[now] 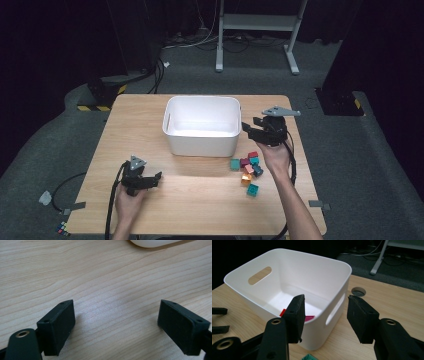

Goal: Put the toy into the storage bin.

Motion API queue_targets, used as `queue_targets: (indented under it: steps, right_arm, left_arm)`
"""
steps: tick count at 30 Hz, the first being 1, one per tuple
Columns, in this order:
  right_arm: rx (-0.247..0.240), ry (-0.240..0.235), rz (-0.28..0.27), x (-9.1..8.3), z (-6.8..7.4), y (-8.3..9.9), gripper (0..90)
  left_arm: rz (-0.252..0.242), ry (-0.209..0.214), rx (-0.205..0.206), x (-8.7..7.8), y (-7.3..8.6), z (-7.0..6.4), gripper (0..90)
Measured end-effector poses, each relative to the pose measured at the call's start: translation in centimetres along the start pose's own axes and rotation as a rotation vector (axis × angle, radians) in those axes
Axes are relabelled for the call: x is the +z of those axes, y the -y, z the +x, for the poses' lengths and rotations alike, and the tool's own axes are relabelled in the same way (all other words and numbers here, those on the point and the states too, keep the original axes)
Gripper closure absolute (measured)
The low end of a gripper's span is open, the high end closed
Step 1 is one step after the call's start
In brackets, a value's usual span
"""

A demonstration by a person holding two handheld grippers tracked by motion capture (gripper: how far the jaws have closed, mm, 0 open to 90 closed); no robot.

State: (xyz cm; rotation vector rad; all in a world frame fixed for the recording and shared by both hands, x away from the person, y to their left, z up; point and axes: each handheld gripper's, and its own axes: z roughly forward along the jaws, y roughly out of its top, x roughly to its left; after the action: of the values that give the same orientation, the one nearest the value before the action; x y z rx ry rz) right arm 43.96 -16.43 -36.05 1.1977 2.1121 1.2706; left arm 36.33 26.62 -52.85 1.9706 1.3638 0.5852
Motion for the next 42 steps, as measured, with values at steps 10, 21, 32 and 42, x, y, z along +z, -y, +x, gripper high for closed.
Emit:
queue_targets:
  steps: [10, 21, 32, 42]
  right_arm:
    - [-0.009, 0.045, -0.01, -2.4, -0.8, 3.7, 47.6]
    - [0.01, 0.049, -0.015, -3.4, -0.4, 7.7, 47.1]
    - [0.03, 0.046, 0.002, -4.0, 1.0, 12.2, 46.0]
    - [0.04, 0.03, 0.057, -3.8, 1.9, 16.1, 44.5]
  left_arm:
    - [0.0, 0.0, 0.0, 0.0, 0.0, 0.0, 14.6]
    - [0.0, 0.0, -0.001, 0.0, 0.0, 0.0, 14.6]
    - [0.001, -0.002, 0.0, 0.0, 0.0, 0.0, 14.6]
    - [0.001, -0.002, -0.002, 0.0, 0.0, 0.0, 14.6]
